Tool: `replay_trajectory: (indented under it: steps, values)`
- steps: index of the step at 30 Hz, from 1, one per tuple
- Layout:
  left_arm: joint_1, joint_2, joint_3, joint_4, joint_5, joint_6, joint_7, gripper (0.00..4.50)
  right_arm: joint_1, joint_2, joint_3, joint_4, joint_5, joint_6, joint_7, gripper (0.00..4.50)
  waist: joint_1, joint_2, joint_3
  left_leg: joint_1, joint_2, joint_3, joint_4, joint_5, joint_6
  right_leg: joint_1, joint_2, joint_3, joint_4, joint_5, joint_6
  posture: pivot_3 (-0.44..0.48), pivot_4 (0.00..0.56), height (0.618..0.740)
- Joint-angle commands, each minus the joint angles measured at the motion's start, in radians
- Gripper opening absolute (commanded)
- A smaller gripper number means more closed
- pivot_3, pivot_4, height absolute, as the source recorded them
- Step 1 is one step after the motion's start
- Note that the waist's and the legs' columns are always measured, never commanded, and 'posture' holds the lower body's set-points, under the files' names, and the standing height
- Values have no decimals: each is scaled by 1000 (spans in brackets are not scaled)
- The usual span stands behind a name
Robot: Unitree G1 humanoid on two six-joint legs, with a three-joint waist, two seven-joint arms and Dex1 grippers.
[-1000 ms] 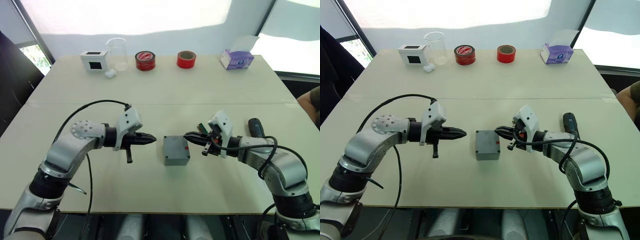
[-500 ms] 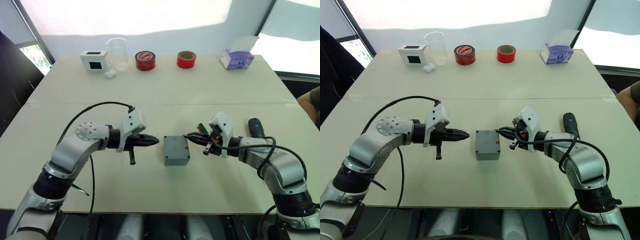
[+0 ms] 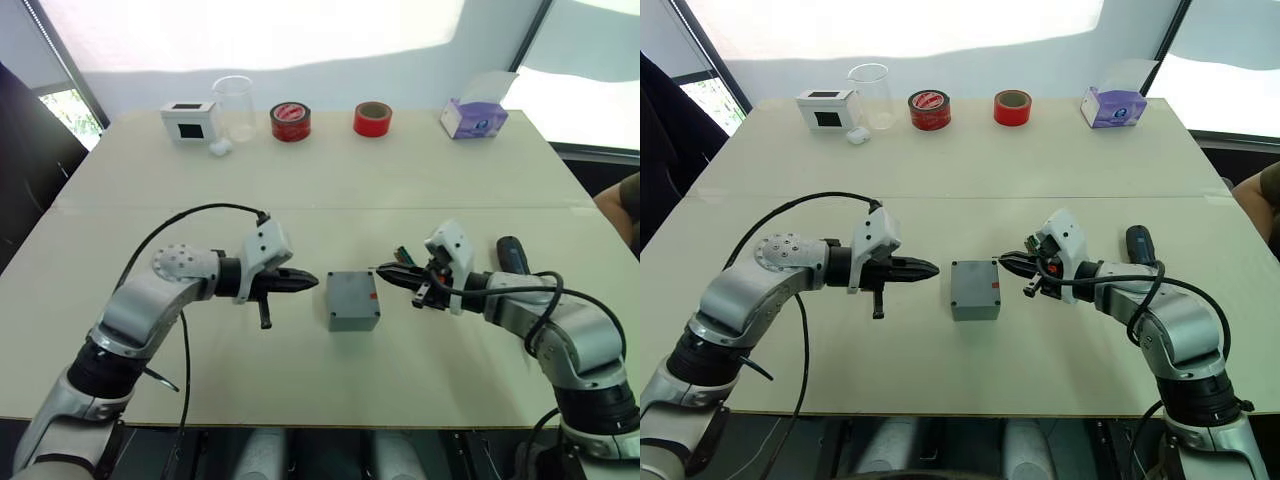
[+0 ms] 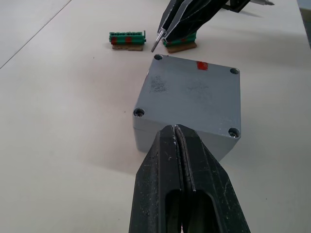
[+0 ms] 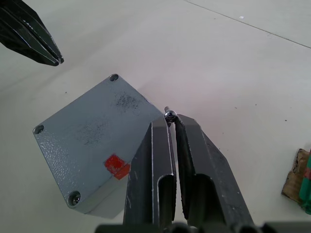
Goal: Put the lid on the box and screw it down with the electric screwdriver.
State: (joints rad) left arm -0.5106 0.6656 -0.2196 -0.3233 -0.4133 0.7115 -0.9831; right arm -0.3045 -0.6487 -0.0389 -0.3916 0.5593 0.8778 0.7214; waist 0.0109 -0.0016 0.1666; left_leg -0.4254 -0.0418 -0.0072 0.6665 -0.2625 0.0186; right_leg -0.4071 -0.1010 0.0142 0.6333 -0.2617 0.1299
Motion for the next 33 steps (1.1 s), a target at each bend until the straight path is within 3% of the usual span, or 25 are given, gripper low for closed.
replay_trajectory:
  steps: [1,22,28,33]
  values:
    - [-10,1,7,-13,5,-20,-2,0,-11,-23,-31,-43,28,6,7,10,0,0,0,0,0,0,0,0,0,0,0,0,0,0,0,0,150,740]
    - [10,-6,3,-35,12,-13,13,0,-97,-136,78,14,-33,-19,102,10,0,0,0,0,0,0,0,0,0,0,0,0,0,0,0,0,150,740]
    - [36,-4,8,-54,8,-10,23,0,-256,-307,180,41,-113,-121,321,10,-2,0,0,0,0,1,0,0,0,-1,0,0,0,0,0,0,150,740]
    - [40,-18,3,-55,8,-10,39,0,-385,-343,319,130,-255,-270,463,10,-2,0,0,0,1,1,0,0,0,0,0,0,-1,0,0,0,150,740]
